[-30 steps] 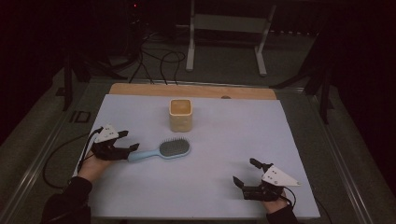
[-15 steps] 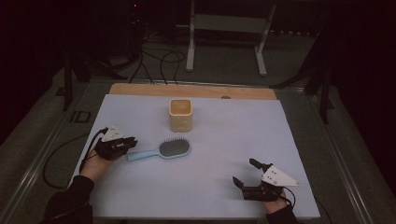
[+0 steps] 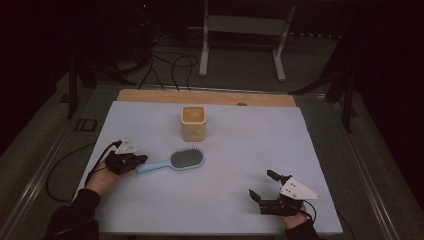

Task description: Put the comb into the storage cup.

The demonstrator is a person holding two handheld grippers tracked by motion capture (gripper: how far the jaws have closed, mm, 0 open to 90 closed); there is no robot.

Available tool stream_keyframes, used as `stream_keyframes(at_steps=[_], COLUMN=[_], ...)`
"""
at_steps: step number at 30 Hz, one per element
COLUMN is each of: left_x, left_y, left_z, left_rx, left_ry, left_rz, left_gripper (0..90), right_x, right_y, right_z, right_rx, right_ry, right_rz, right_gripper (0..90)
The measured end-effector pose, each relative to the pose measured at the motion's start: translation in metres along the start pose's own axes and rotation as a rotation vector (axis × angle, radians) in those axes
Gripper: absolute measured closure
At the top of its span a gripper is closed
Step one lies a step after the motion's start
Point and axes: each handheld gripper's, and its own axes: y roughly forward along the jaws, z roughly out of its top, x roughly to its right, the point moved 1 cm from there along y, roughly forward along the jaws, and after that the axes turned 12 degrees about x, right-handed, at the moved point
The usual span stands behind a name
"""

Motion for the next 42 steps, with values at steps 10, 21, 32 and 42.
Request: stream_keyframes(at_steps=[10, 21, 32, 42], left_x=[0.011, 0.033, 0.053, 0.066], left_y=[-0.006, -0.011, -0.015, -0.013], left_z=[-0.001, 0.000, 0.000, 0.003], left_rx=[-0.024, -0.057, -0.084, -0.102], left_ry=[0.023, 0.055, 0.075, 0.073], left_rz=[-0.055, -0.106, -0.170, -0.214], left_gripper=[89.8, 89.8, 89.8, 89.8], right_x=[0.000, 0.000, 0.000, 0.000], right_y=[0.000, 0.000, 0.000, 0.001], right_z=[0.000, 0.000, 0.000, 0.000], right_rx=[-0.002, -0.003, -0.004, -0.003], right_ry=[0.001, 0.003, 0.000, -0.002], right_rz=[-0.001, -0.003, -0.002, -0.002], right_gripper=[9.2, 9.2, 9.2, 9.2])
